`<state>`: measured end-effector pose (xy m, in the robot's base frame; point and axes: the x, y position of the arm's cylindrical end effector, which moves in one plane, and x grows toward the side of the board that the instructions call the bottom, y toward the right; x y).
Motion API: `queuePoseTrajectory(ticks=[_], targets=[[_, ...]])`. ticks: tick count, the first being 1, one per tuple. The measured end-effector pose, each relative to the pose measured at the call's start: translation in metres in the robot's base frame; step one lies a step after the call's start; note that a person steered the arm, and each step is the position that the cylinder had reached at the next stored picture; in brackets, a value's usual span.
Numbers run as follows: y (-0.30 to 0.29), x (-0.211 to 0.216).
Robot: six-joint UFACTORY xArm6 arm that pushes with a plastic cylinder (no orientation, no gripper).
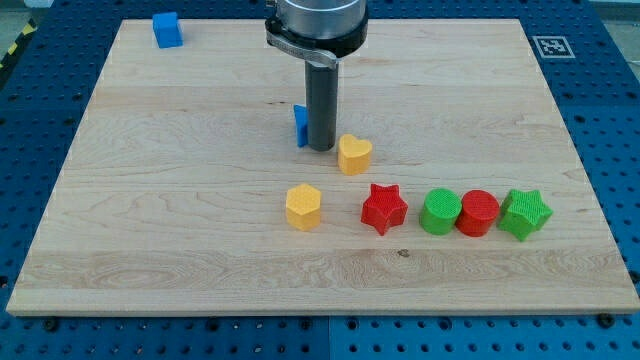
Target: Move blue triangle towards top center
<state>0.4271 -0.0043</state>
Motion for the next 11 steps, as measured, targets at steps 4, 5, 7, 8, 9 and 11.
queuePoseTrajectory(ticks=[4,5,7,8,9,11], targets=[[-0.038,-0.017],[-0.034,-0.043],[0.011,-0.058],[0.008,-0.065],[-0.008,-0.063],[-0.015,-0.075]])
